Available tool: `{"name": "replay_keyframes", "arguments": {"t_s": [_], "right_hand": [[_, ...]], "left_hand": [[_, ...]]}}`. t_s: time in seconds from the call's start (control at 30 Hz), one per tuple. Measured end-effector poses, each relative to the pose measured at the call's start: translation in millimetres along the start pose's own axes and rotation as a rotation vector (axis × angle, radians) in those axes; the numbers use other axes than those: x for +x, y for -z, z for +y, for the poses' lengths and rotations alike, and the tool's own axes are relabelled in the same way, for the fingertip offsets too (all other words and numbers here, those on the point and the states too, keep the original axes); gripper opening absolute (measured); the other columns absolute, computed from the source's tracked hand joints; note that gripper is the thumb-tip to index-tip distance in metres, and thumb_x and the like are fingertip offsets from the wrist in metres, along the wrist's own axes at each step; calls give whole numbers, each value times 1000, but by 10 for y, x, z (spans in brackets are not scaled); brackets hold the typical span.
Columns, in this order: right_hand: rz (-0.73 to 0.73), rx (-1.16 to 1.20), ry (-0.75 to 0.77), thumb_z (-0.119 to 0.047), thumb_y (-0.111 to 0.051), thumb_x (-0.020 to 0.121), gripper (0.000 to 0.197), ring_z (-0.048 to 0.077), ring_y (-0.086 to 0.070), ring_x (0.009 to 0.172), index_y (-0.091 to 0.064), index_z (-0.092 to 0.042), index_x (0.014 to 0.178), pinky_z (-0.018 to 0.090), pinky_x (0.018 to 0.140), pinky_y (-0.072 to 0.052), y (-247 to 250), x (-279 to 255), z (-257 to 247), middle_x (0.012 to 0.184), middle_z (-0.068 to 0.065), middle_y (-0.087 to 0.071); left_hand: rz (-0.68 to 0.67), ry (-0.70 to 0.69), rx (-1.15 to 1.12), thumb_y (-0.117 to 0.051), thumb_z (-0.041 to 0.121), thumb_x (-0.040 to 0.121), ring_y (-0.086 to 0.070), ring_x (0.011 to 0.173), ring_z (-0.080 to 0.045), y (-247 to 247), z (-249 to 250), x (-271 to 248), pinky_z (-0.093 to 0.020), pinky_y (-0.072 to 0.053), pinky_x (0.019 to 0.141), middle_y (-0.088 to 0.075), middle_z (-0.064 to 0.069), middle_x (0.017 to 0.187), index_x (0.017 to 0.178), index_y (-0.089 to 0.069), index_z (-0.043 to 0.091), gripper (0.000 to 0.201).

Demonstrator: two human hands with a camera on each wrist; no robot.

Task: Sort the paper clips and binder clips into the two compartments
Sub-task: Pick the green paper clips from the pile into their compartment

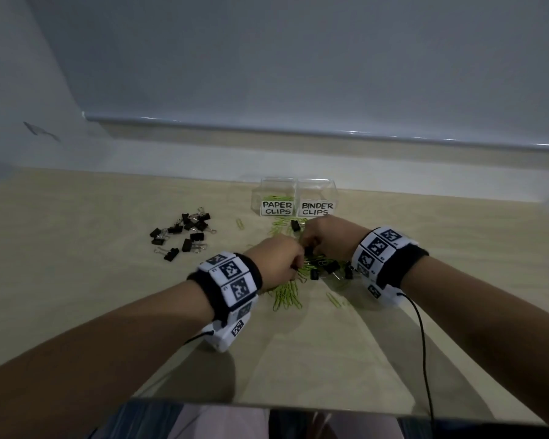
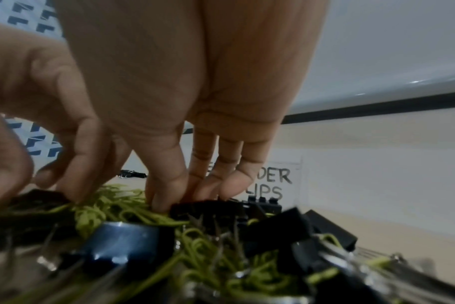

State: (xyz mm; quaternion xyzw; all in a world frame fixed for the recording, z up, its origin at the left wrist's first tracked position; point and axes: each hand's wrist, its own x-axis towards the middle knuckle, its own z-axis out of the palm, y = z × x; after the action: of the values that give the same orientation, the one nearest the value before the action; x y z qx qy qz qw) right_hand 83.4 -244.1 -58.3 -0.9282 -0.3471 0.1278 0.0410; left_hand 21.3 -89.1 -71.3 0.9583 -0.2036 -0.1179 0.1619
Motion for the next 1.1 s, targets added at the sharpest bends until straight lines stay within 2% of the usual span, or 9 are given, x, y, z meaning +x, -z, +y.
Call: {"name": "replay_keyframes", "arguments": {"t_s": [0.1,0.2,0.33,0.53,0.63,0.73,0.8,0.97,1.1], "right_hand": [[21,17,-6,-5,-67,79,27,16,-57,89,-68,-21,100,26,74,-44,-14,-14,41,97,-3,-62],[61,59,-21,-6,-71,72,18,16,-54,76,-62,-16,84,26,66,-42,-11,-62,65,75,-7,-55],[126,156,12,-6,-74,70,12,3,-50,58,-66,-10,76,23,64,-46,1,-146,82,59,-16,-52],[276,297,-38,-2,-73,75,14,12,-65,74,-69,-14,82,15,68,-50,89,-260,278,77,-4,-69],[331,287,-171,-4,-71,78,12,15,-65,76,-68,-14,82,26,74,-54,134,-343,497,77,-2,-68],[308,211,-327,-7,-68,80,12,15,-63,78,-66,-19,80,25,71,-49,91,-394,699,74,-9,-62],[246,179,-387,-10,-67,82,9,15,-62,84,-66,-19,83,24,74,-47,54,-397,751,83,-6,-64],[283,90,-263,-13,-62,86,16,13,-57,90,-69,-17,100,23,79,-46,98,-164,491,106,1,-66],[190,9,-159,-9,-56,89,29,21,-59,107,-67,-18,114,34,94,-50,125,199,78,118,4,-64]], "left_hand": [[-14,-1,47,-68,13,85,-60,99,-25,-10,7,47,-24,-40,73,-62,-8,109,108,-67,8,24],[-8,7,4,-69,11,84,-59,89,-21,-7,-7,31,-24,-40,70,-63,-6,100,101,-67,8,17],[-4,0,-124,-69,8,82,-51,79,-11,11,-47,-14,-22,-41,68,-53,5,85,98,-65,11,17],[-46,-39,-129,-69,12,82,-51,72,-5,24,-132,-50,-13,-41,61,-57,4,87,90,-65,12,9],[-43,-62,-169,-66,9,83,-49,67,0,26,-167,-81,-11,-38,58,-57,7,82,81,-61,15,8],[-13,-42,-257,-65,10,84,-52,67,-1,53,-212,-127,-12,-40,60,-59,11,79,82,-63,16,6],[48,-10,-348,-66,13,85,-57,74,-2,134,-293,-164,-13,-43,65,-62,10,84,86,-64,17,5],[215,136,-213,-59,8,89,-58,77,-15,464,-832,-168,-22,-46,67,-60,5,85,86,-57,24,16],[171,362,152,-53,6,90,-58,93,-26,587,-1143,-95,-35,-48,84,-61,-10,109,107,-59,13,19]]}}
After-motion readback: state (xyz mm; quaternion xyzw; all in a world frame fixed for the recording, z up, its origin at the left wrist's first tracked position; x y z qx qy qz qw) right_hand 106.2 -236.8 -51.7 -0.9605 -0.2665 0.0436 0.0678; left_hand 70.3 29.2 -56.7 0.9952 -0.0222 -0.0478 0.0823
